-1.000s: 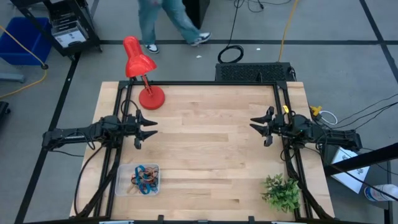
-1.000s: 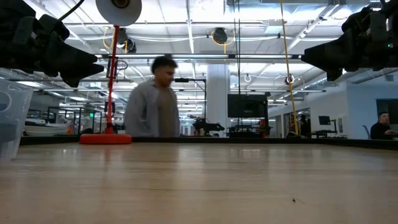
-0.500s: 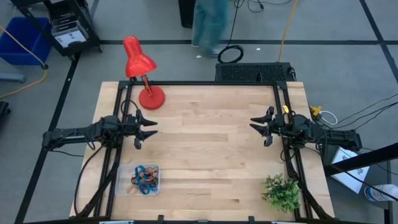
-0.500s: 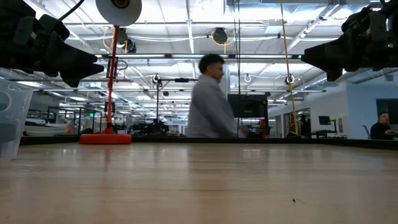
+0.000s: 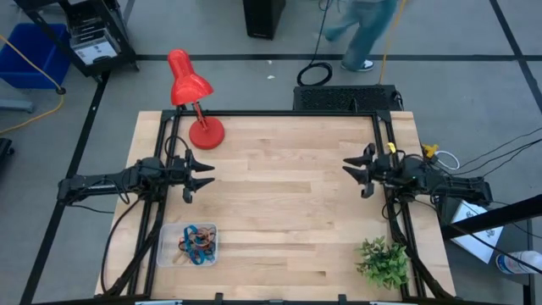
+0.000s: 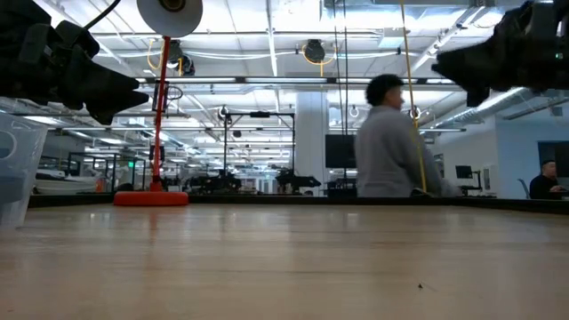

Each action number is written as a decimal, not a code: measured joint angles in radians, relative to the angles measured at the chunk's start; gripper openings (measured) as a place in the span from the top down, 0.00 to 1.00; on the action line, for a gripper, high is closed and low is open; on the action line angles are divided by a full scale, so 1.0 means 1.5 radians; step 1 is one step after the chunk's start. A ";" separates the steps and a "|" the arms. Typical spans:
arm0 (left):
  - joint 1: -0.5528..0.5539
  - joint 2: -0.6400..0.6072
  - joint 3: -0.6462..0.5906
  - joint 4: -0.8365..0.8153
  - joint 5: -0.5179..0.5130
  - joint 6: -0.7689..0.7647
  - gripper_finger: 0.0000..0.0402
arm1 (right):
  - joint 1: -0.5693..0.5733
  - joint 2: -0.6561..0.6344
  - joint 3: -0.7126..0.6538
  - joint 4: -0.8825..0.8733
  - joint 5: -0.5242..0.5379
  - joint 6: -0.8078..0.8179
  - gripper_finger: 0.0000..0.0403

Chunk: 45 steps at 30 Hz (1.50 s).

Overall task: Pick and place rubber bands into bin
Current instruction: Return to Home Position

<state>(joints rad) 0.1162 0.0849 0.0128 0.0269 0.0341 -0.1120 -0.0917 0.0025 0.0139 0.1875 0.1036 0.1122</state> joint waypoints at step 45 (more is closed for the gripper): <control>0.000 0.000 0.000 0.000 0.000 0.000 0.50 | 0.000 0.002 0.000 0.041 0.000 0.022 0.72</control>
<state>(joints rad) 0.1165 0.0849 0.0128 0.0269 0.0341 -0.1120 -0.0917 0.0051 0.0139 0.2493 0.1036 0.1452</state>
